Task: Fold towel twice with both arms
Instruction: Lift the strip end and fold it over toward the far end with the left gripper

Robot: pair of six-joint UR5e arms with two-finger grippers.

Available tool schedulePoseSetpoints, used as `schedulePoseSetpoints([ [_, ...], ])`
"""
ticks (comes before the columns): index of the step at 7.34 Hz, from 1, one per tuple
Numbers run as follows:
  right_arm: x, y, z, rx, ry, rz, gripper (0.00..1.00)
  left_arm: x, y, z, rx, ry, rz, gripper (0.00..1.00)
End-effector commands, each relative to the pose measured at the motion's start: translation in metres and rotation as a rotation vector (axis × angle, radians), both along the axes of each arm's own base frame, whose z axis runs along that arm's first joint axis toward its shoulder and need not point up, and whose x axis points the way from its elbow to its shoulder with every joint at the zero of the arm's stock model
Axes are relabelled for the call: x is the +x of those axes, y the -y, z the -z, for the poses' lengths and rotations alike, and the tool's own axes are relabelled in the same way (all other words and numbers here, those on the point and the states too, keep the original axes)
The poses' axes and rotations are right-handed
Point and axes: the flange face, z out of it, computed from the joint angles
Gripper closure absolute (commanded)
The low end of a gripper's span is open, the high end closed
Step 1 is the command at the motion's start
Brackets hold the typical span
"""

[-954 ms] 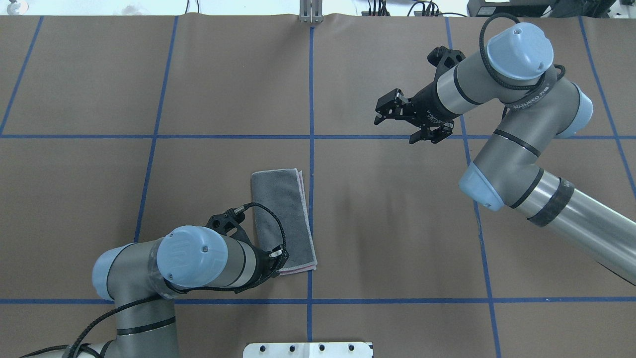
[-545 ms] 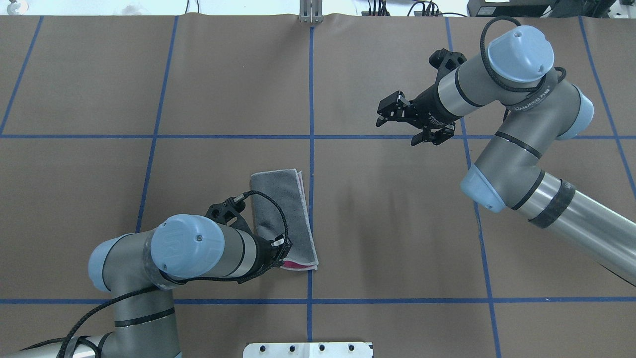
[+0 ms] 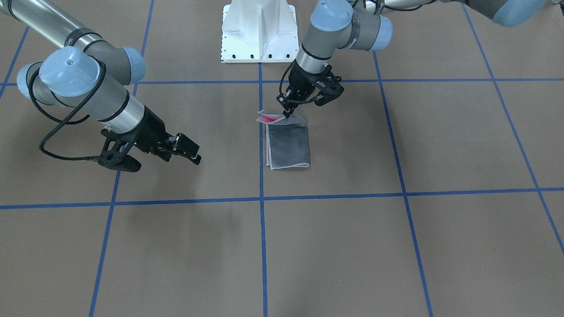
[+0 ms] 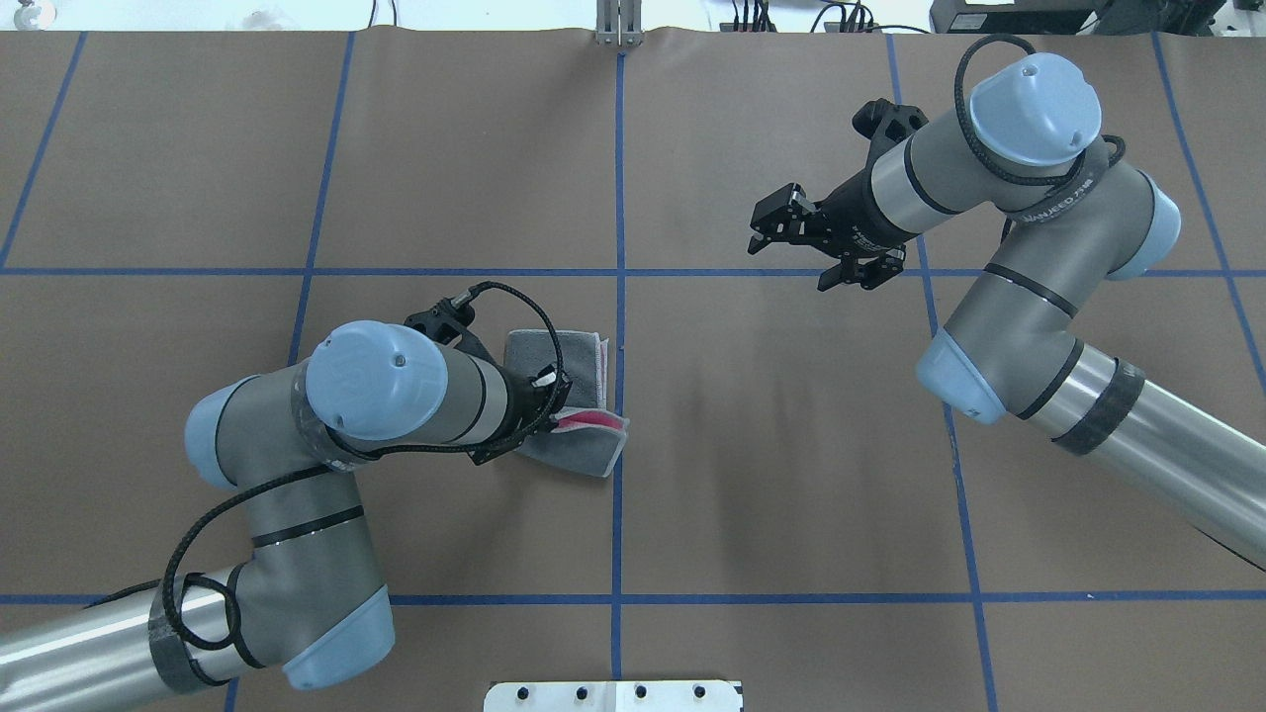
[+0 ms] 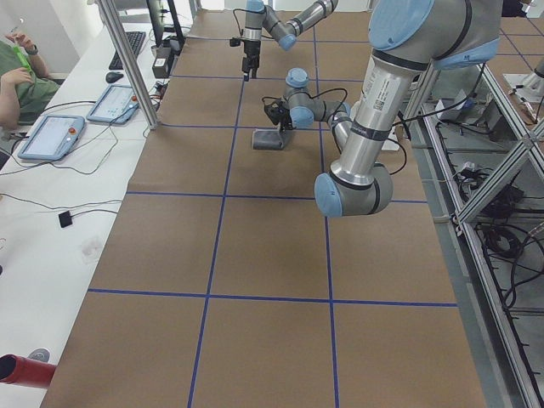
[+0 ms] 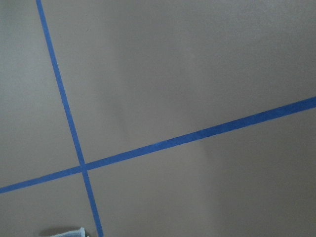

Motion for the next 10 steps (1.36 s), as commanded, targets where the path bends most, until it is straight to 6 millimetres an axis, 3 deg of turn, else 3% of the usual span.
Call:
schedulePoseSetpoints([
  [1,-0.001,0.000,-0.001,0.002,-0.003,0.000,0.00,-0.003,0.034,-0.008,0.011,-0.034,0.047,1.00],
  [10,-0.018,-0.007,-0.008,-0.003,-0.018,0.013,0.00,-0.021,0.052,0.000,-0.006,-0.104,0.065,1.00],
])
